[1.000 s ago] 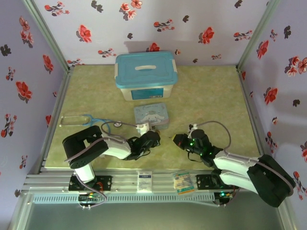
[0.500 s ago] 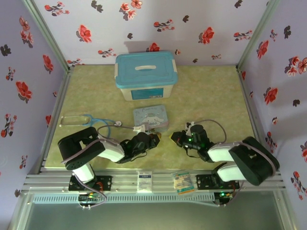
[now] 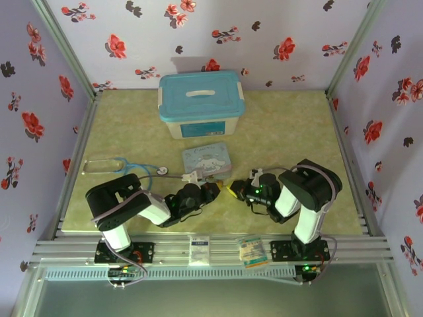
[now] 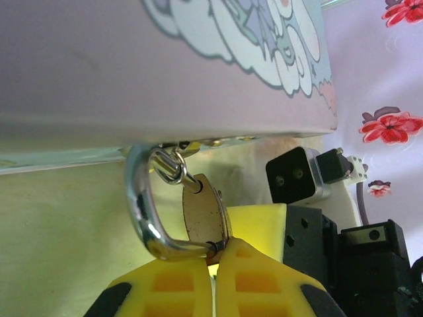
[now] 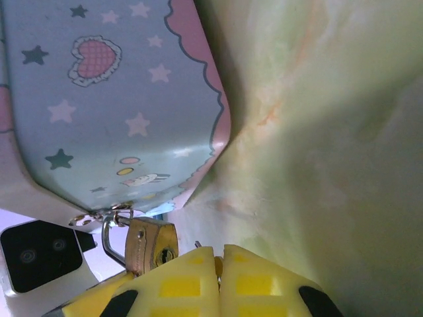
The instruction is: Unlock the padlock with the key
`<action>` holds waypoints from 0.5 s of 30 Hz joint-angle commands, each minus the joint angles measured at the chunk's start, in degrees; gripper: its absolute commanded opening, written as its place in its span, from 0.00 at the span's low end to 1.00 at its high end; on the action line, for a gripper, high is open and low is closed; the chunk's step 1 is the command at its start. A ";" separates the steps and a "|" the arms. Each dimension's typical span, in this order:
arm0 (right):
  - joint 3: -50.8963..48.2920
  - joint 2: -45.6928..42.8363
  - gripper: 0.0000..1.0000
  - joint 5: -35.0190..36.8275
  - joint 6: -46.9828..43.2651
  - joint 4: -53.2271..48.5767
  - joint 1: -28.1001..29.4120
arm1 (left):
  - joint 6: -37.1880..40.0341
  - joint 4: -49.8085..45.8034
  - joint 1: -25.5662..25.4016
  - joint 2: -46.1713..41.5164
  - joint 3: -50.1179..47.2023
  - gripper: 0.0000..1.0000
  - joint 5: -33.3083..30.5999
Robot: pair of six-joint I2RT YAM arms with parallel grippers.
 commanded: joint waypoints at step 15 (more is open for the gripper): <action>-0.95 -4.27 0.00 1.14 0.84 3.22 -0.38 | -5.04 8.89 0.58 -0.73 -2.37 0.00 1.43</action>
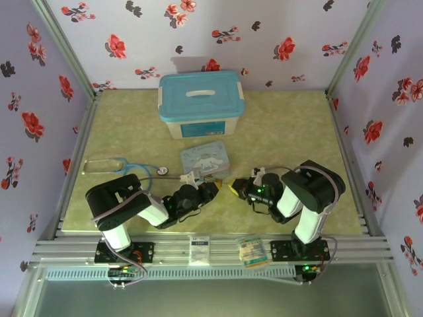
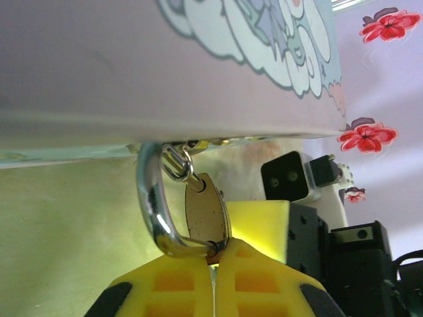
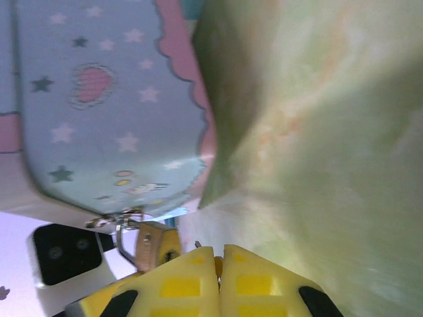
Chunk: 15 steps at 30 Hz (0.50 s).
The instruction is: Unlock the padlock with the key
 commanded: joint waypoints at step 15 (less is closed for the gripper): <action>-0.78 -2.05 0.00 3.23 0.84 1.94 1.44 | -2.53 3.67 0.31 -1.96 -0.16 0.00 1.01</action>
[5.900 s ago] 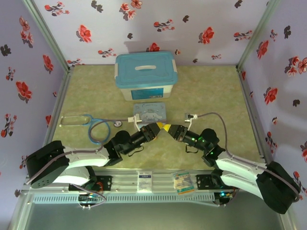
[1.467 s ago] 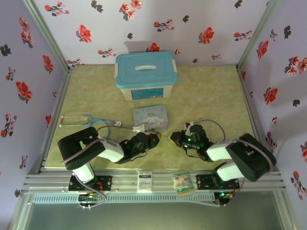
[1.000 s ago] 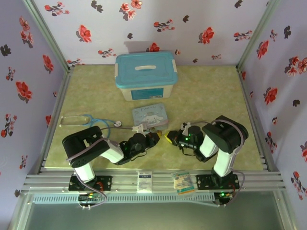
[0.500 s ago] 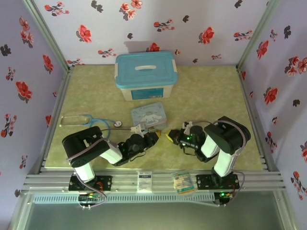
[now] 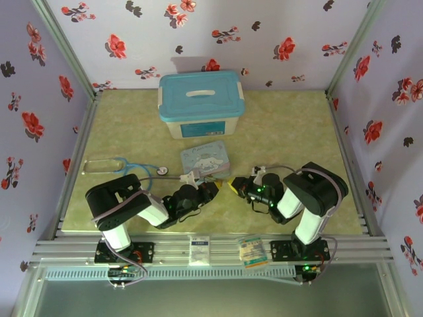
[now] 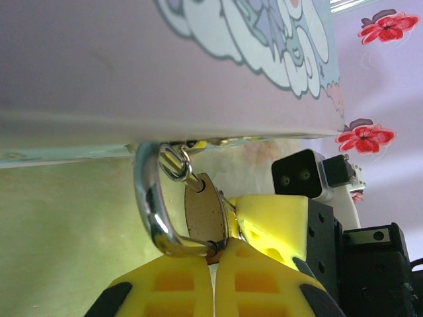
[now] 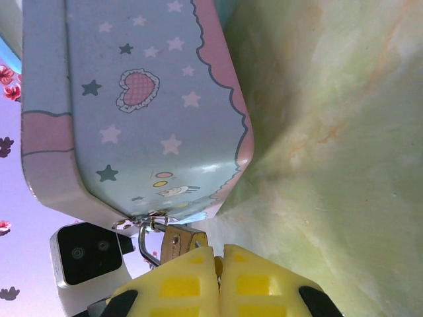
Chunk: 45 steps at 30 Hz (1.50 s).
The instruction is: Unlock the padlock with the key
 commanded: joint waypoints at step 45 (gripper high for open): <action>2.96 -3.21 0.00 0.39 -2.20 1.26 6.53 | -4.60 5.58 0.23 0.12 1.38 0.19 1.97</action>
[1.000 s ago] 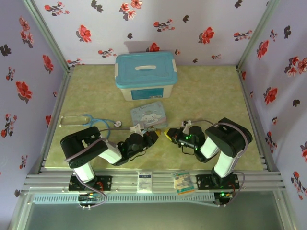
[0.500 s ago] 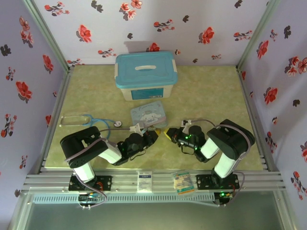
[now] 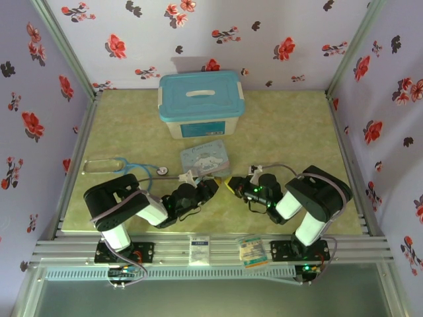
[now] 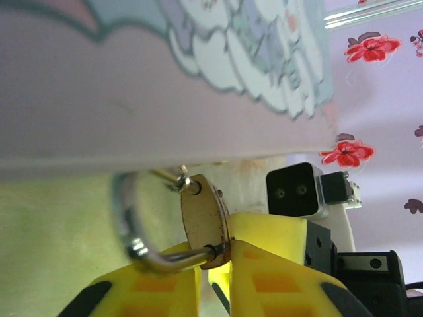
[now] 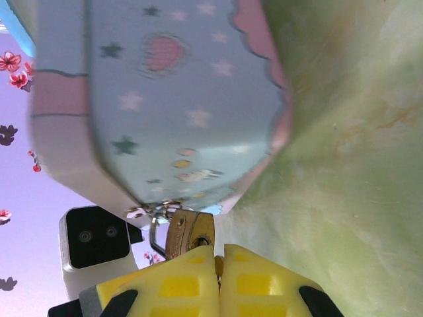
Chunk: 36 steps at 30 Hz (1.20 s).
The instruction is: Unlock the padlock with the key
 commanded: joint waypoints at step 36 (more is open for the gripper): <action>4.75 7.07 0.00 -0.73 -1.25 3.95 7.13 | -0.02 1.97 1.40 0.24 -2.01 0.50 -10.35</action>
